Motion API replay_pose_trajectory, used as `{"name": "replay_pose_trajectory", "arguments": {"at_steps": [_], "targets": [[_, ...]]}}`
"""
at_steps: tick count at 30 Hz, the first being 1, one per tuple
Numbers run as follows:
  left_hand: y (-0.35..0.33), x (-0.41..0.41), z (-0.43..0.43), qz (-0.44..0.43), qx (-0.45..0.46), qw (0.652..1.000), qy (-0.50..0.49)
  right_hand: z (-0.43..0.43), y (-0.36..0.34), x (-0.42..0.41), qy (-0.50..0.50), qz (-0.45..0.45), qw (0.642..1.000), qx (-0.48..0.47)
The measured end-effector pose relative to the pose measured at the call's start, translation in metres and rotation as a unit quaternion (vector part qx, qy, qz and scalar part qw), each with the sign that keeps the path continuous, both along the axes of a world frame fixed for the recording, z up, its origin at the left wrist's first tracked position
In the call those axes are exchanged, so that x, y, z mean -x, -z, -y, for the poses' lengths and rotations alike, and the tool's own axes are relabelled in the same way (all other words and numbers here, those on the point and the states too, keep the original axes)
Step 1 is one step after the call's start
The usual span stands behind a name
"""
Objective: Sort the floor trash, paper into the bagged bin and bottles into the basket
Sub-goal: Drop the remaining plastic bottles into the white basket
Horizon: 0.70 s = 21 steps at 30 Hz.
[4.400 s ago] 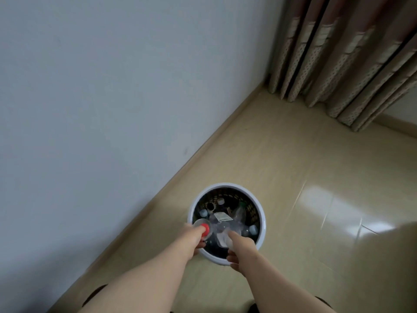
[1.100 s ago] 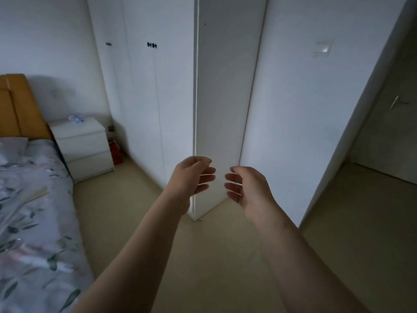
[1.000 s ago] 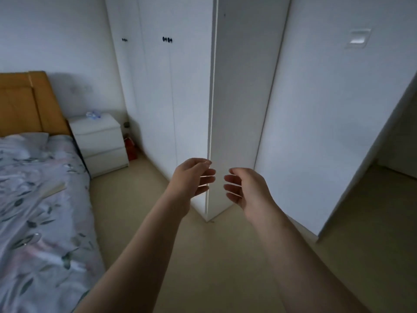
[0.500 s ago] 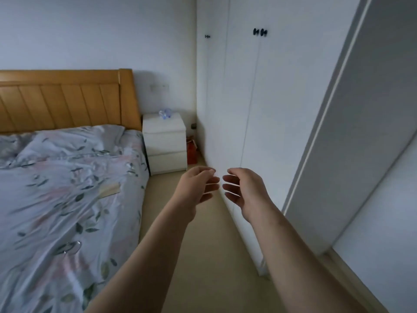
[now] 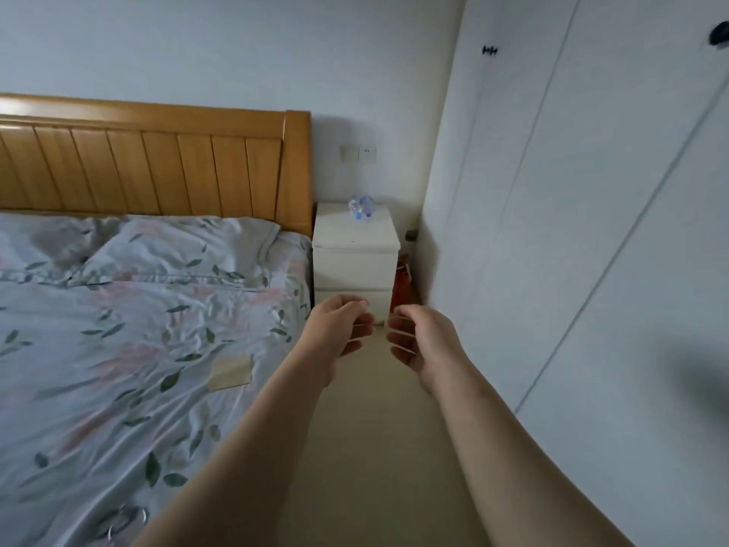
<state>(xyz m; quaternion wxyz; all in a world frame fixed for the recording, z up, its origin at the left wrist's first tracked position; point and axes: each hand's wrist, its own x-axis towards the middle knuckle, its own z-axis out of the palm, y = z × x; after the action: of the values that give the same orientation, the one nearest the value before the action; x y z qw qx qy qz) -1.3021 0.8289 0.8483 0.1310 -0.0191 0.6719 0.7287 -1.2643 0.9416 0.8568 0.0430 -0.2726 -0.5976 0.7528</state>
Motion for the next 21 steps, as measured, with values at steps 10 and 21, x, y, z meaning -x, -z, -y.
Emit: {"name": "replay_pose_trajectory", "arguments": {"at_steps": [10,21], "targets": [[0.025,0.192,-0.019,0.051,0.033,0.998,0.015,-0.017,0.036,0.200,0.005,0.052,0.998,0.023],[0.033,0.441,-0.103,0.061,0.029,0.994,-0.082,-0.112,0.053,0.457,-0.047,0.057,0.997,0.007]]}}
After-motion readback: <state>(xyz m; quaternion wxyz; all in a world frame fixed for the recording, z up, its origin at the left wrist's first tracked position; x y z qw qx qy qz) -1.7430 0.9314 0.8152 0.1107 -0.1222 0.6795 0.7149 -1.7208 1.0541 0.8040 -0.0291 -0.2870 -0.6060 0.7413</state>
